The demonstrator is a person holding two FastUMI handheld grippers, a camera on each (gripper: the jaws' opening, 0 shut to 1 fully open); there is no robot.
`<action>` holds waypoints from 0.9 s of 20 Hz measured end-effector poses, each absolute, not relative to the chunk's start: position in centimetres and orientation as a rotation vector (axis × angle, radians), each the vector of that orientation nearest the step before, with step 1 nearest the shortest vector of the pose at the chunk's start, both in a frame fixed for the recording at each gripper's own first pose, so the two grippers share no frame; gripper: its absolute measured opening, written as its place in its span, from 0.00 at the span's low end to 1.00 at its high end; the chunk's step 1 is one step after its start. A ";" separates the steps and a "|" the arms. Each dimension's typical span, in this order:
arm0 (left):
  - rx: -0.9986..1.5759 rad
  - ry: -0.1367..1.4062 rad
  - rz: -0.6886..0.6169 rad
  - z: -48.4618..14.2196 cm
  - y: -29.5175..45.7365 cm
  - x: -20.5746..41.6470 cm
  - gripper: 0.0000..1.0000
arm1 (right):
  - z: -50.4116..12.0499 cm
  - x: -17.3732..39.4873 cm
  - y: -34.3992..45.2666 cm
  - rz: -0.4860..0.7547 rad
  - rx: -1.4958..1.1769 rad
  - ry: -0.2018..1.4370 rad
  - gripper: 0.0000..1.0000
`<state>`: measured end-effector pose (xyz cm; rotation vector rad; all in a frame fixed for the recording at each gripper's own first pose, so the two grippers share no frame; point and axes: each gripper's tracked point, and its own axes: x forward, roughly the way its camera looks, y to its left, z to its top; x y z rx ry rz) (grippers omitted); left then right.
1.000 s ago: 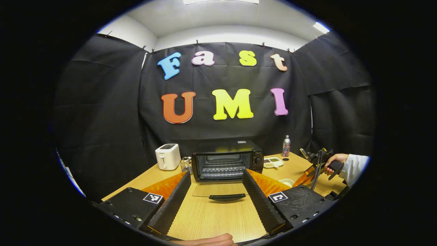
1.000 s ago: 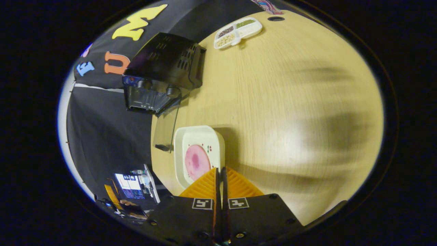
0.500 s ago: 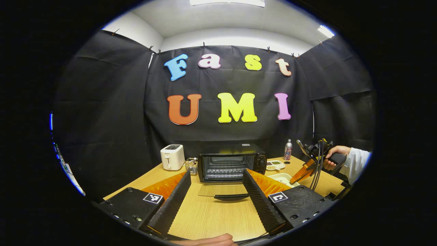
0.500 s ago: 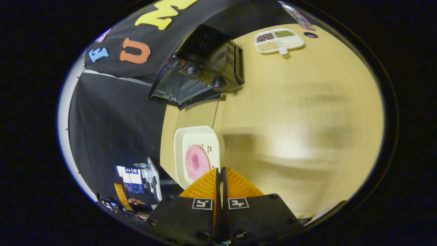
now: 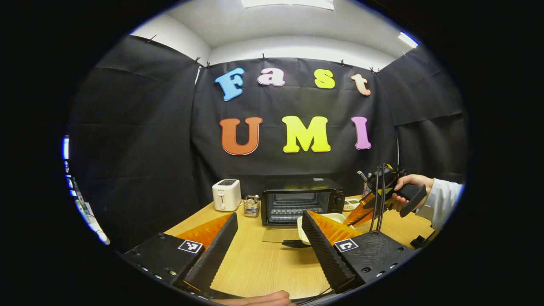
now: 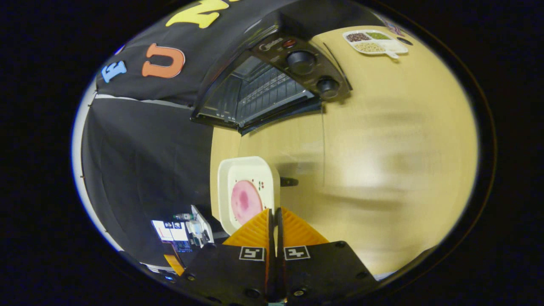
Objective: Open the electric oven with the left hand, put the food in, and close the electric oven.
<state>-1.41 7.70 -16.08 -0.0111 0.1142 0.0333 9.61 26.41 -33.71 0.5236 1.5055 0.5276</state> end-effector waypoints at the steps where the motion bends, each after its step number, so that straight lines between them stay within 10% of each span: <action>1: 0.005 0.112 0.064 -16.2 8.5 -1.4 0.96 | -34.0 9.8 27.8 0.522 0.524 1.505 0.04; 18: 0.019 0.035 0.067 -18.0 12.6 -4.5 0.96 | -38.1 26.2 31.5 -0.113 1.073 1.045 0.01</action>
